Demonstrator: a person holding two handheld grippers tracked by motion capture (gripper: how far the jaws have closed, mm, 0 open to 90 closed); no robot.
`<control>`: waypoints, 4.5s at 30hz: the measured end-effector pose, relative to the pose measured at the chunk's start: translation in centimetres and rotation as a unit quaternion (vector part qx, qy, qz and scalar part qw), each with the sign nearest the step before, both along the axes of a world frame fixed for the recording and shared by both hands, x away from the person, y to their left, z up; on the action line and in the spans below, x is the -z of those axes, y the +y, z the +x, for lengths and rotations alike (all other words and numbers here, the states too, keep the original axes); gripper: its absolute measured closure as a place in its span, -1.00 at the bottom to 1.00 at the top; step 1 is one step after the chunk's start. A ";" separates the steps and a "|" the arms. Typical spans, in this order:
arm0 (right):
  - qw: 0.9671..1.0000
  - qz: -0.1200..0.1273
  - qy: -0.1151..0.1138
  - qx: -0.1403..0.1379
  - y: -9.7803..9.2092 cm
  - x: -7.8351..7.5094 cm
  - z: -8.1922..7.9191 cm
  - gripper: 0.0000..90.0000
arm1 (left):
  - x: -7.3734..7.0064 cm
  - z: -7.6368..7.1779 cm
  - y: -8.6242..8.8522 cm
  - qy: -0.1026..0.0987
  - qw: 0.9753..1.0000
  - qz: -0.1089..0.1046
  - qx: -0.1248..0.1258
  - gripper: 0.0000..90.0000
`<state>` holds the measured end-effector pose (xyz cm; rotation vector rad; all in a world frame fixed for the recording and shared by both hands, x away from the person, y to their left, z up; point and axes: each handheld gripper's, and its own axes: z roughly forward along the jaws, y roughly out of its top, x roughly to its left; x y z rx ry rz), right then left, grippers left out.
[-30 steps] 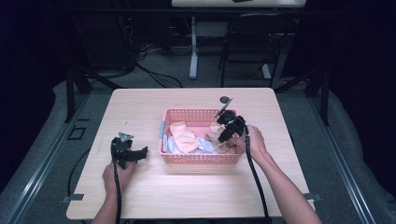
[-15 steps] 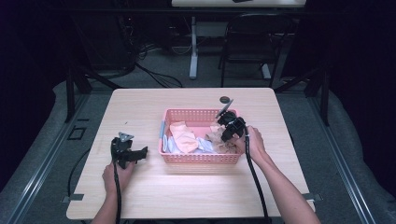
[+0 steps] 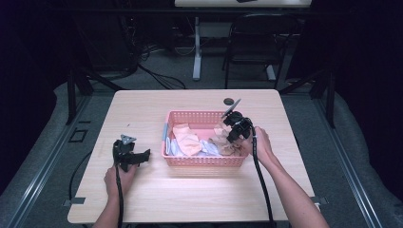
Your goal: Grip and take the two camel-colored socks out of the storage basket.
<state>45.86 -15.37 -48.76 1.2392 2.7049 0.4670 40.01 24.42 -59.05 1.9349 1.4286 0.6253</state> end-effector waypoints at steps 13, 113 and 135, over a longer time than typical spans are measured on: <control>1.000 0.000 -0.012 -0.013 0.3 -1.7 -0.7 0.87 | 0.0 0.0 0.0 0.000 1.000 0.000 0.000 -0.68; 0.989 -0.095 -0.013 0.112 -14.7 -6.0 -1.8 0.88 | 0.0 0.0 0.0 0.000 1.000 0.000 0.000 -0.68; 0.989 -0.064 0.038 0.125 -15.4 -0.7 -1.0 0.87 | 0.0 0.0 0.0 0.000 1.000 0.000 0.000 -0.68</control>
